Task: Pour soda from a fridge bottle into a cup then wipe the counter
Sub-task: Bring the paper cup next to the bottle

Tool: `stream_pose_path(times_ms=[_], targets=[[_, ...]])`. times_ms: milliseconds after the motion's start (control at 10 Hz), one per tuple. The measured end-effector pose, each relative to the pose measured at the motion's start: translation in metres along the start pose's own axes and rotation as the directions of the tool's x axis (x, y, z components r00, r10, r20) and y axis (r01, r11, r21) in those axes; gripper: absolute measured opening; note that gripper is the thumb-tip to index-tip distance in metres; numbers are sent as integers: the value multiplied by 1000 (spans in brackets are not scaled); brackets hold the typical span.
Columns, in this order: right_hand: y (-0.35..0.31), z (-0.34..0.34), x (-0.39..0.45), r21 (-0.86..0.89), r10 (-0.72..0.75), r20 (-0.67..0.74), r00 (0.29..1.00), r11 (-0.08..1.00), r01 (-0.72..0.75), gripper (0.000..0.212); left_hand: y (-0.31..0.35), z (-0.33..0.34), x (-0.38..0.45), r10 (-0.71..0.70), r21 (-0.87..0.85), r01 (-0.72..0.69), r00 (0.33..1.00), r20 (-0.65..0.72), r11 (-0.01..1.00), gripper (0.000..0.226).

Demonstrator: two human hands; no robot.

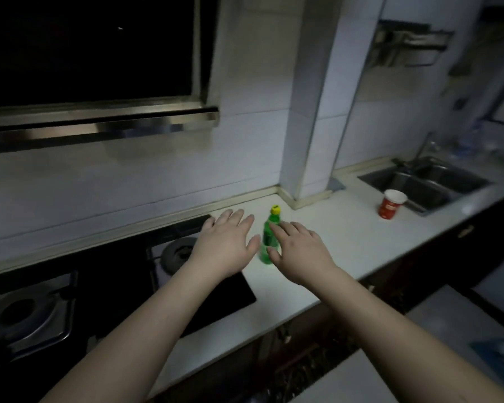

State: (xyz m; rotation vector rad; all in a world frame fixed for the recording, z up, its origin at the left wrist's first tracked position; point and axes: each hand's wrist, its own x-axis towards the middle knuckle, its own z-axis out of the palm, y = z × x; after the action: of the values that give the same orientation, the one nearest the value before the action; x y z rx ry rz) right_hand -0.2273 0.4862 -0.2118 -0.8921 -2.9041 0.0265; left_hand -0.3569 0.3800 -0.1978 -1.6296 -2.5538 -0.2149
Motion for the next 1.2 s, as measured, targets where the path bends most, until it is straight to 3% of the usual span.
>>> stream_pose_path(times_ms=[300,600,900,1200], targets=[[154,-14,-39,-20,226,-29,974,974,-227,59,146,20,75,283,-24,-282,955,86,959,58],[305,-19,-70,9,363,-9,932,932,-363,59,290,52,149,380,-4,-384,913,147,923,59],[401,-6,-79,29,454,28,890,890,-455,59,367,80,198,401,14,-411,894,199,911,60],[456,22,-42,61,467,44,883,881,-469,58,389,119,263,410,19,-427,879,241,904,60]])
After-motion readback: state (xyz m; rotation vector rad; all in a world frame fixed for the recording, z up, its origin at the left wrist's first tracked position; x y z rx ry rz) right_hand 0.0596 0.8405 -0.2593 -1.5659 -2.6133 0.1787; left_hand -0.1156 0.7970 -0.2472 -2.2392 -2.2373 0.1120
